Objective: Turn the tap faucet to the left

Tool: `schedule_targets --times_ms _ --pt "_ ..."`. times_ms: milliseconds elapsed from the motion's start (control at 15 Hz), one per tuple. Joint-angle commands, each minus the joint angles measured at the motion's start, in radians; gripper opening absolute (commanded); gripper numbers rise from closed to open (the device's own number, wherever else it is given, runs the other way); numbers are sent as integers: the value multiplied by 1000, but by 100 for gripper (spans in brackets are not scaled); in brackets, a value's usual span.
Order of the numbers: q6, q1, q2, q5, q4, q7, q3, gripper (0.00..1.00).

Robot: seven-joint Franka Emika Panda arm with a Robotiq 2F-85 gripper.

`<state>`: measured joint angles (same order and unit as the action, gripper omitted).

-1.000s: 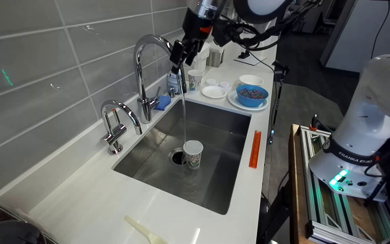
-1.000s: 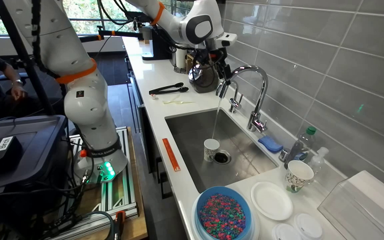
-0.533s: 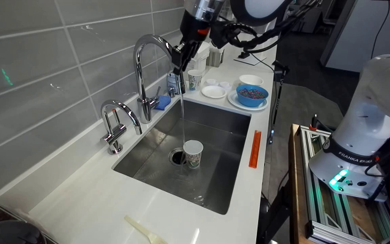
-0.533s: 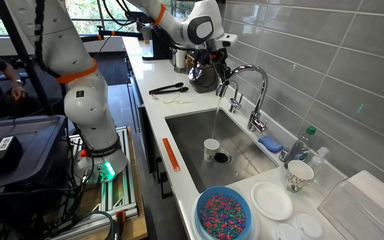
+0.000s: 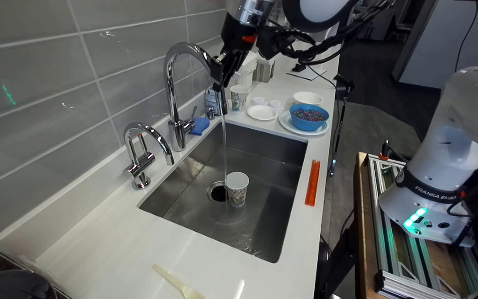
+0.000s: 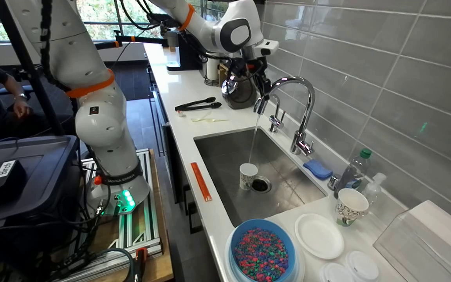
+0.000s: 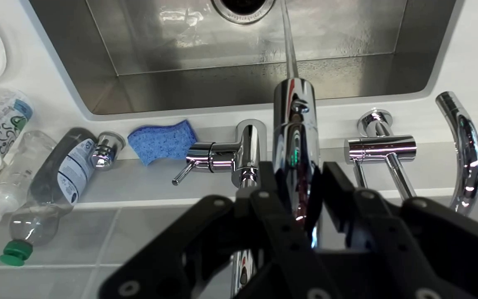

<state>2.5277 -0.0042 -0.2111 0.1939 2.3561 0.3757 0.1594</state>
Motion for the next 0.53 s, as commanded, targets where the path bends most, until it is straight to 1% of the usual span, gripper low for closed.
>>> schedule_targets --times_ms 0,467 --pt "8 -29 1 58 -5 47 -8 8" --pt "0 -61 -11 64 1 76 -23 8"
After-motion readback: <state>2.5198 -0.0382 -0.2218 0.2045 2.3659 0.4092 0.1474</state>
